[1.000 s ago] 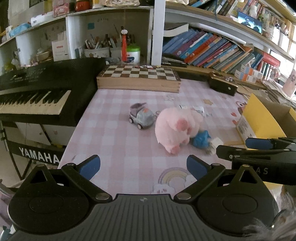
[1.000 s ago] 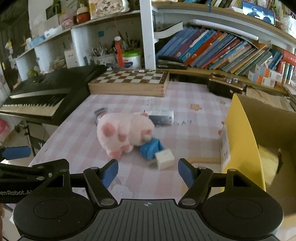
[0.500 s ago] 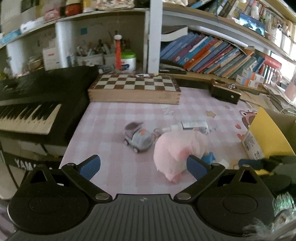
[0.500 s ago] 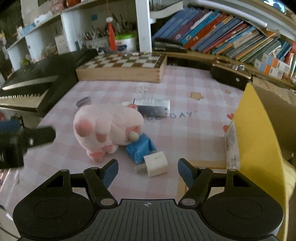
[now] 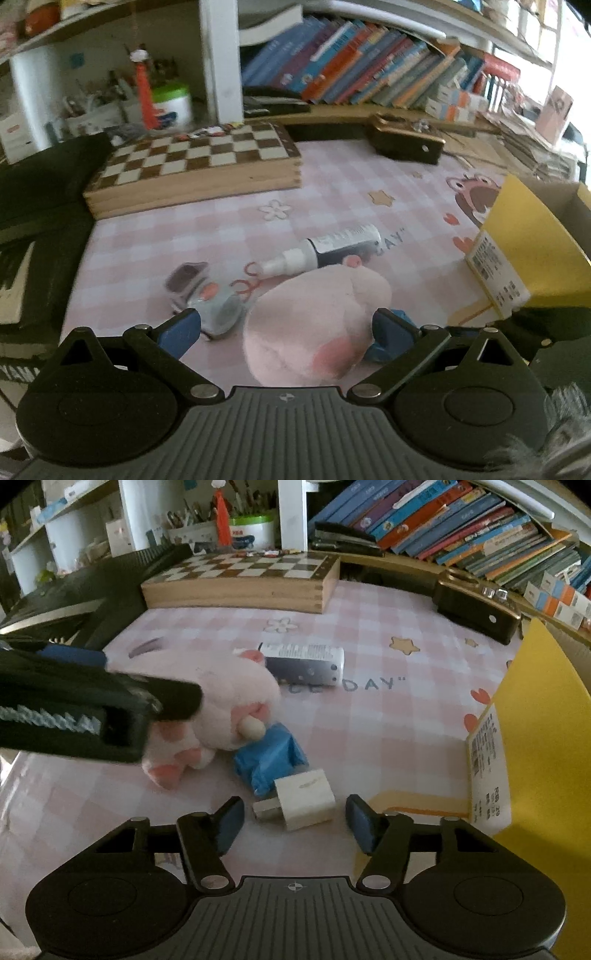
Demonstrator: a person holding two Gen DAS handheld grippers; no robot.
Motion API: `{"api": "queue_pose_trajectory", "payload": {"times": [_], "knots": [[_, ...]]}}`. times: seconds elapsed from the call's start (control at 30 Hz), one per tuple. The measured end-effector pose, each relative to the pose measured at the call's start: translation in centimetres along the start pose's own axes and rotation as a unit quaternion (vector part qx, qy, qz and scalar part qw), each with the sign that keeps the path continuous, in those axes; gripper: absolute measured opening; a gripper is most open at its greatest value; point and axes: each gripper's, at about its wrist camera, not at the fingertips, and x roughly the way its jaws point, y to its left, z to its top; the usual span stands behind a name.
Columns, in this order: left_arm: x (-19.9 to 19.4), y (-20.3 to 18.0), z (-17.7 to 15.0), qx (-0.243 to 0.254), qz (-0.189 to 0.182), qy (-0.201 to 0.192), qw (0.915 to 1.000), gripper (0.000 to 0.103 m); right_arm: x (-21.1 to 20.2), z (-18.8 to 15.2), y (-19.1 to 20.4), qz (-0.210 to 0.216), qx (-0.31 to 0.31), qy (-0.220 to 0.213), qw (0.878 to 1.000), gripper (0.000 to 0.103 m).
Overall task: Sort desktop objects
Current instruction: 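Grasp the pink plush pig with the left tool while the right tool grasps the white plug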
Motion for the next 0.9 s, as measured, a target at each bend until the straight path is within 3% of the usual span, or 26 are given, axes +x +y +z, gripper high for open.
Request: {"api": "queue_pose_trajectory", "payload": {"times": [0.17, 0.27, 0.43, 0.53, 0.9], "knots": [[1.5, -0.4, 0.2, 0.008, -0.014, 0.013, 0.9998, 0.1, 0.0, -0.1, -0.1, 0.007, -0.01, -0.008, 1.0, 0.044], [2.1, -0.6, 0.1, 0.014, -0.022, 0.021, 0.9994, 0.098, 0.0, 0.0, 0.0, 0.008, -0.017, -0.01, 1.0, 0.045], [3.2, -0.7, -0.6, 0.015, -0.046, 0.053, 0.9974, 0.069, -0.1, -0.1, -0.2, 0.015, -0.014, -0.009, 1.0, 0.044], [2.5, -0.7, -0.7, 0.009, -0.047, 0.049, 0.9976, 0.064, -0.3, 0.0, -0.3, 0.017, -0.01, -0.011, 1.0, 0.044], [-4.6, 1.0, -0.9, -0.055, -0.046, -0.017, 0.9973, 0.064, -3.7, 0.1, 0.0, 0.014, -0.006, -0.054, 0.998, 0.044]]}}
